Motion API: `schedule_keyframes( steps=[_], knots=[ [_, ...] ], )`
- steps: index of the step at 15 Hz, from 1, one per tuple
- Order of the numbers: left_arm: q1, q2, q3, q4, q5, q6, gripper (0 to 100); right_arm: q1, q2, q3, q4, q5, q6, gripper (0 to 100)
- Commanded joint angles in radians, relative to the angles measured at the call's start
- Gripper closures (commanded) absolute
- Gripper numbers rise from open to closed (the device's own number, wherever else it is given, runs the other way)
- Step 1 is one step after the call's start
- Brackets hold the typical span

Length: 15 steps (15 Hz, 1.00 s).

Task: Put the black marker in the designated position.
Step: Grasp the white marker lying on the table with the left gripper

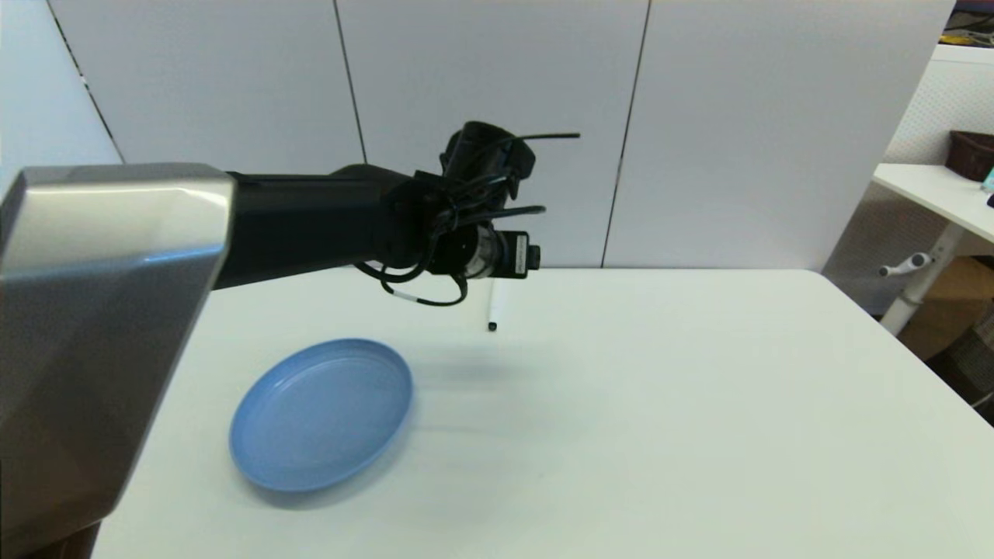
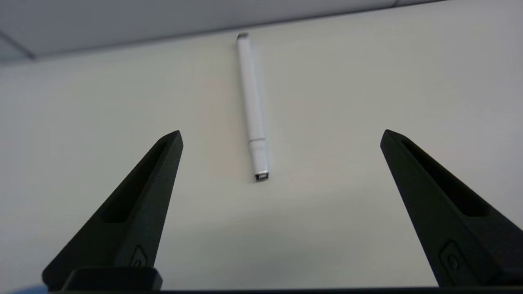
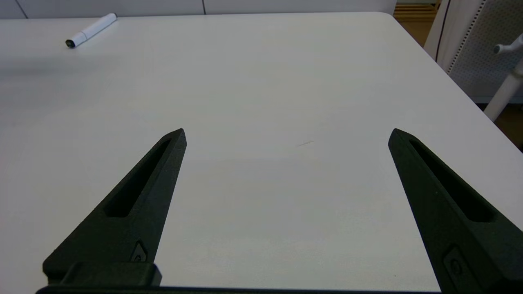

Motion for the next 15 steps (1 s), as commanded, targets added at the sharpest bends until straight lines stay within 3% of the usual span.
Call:
schedule_keyframes(
  steps=[1,9,15],
  knots=[
    [0.011,0.099,-0.005,0.030,0.021,-0.119,0,0.001,0.000,0.000,0.000,0.001,0.000,0],
    [0.034,0.193,-0.005,-0.040,0.021,-0.099,0,0.001,0.000,0.000,0.000,0.001,0.000,0],
    [0.049,0.219,-0.007,-0.095,0.016,0.039,0,0.001,0.000,0.000,0.000,0.001,0.000,0]
  ],
)
